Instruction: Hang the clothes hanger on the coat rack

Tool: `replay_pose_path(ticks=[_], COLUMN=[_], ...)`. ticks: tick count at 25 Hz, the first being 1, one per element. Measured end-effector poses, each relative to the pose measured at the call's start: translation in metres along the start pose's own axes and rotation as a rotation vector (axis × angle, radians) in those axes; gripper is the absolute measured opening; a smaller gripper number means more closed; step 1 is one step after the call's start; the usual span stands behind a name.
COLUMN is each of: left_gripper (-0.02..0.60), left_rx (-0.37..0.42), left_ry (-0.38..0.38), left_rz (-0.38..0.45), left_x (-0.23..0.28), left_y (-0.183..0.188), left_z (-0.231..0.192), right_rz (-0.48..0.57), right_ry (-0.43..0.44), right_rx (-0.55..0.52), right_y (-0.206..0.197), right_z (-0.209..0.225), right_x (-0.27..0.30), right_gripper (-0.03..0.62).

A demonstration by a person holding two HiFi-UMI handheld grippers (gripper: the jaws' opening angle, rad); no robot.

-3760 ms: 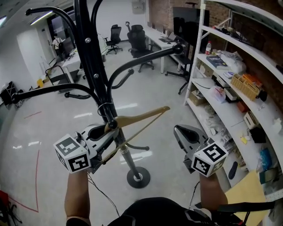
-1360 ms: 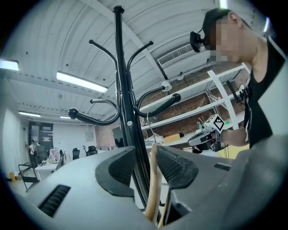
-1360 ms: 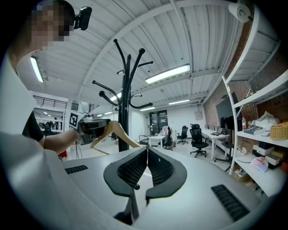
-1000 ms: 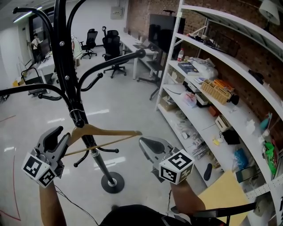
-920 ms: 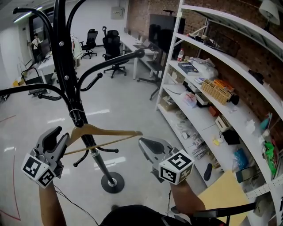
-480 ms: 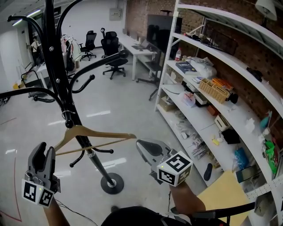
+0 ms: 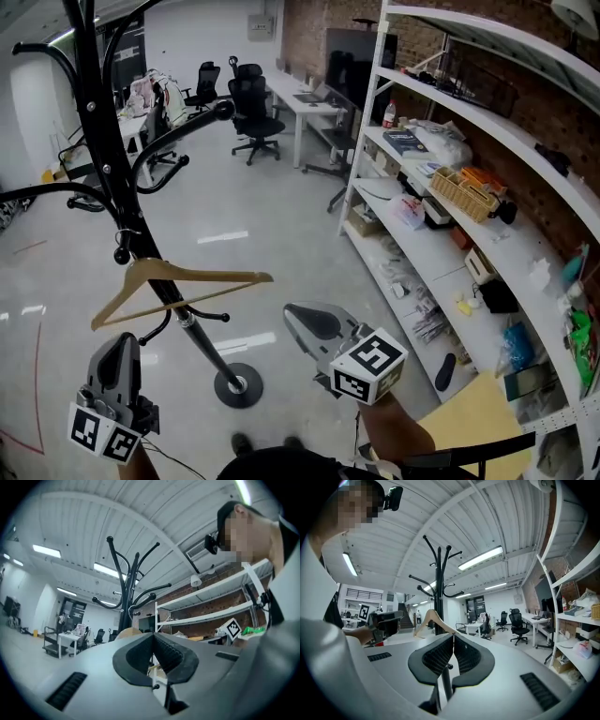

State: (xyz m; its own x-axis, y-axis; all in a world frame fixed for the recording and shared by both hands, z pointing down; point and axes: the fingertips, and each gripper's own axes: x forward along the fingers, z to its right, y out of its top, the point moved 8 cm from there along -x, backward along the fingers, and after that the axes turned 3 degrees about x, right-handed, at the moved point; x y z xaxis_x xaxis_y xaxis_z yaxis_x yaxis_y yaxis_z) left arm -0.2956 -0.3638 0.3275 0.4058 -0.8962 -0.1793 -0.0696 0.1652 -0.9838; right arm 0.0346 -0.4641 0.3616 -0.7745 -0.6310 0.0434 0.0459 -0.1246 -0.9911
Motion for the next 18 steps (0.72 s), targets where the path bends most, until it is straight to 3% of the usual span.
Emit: replay_pose_path(ticks=[2, 6, 10, 18], left_gripper=[0.0, 0.0, 0.0, 0.0], left_rx=[-0.048, 0.015, -0.038, -0.094], left_ry=[-0.021, -0.033, -0.074, -0.101], left_rz=[-0.001, -0.071, -0.083, -0.073], left_x=[-0.001, 0.001, 0.001, -0.038], left_y=[-0.003, -0.009, -0.015, -0.027], left_z=[0.015, 0.041, 0.058, 0.085], right_rz=[0.002, 0.004, 0.0, -0.017], right_ry=[0.015, 0.042, 0.063, 0.065], right_rx=[0.014, 0.04, 0.05, 0.021], right_y=[-0.003, -0.009, -0.016, -0.018], right_z=[0.003, 0.007, 0.001, -0.058], right_x=[-0.006, -0.017, -0.022, -0.04], right_gripper=[0.008, 0.008, 0.008, 0.008])
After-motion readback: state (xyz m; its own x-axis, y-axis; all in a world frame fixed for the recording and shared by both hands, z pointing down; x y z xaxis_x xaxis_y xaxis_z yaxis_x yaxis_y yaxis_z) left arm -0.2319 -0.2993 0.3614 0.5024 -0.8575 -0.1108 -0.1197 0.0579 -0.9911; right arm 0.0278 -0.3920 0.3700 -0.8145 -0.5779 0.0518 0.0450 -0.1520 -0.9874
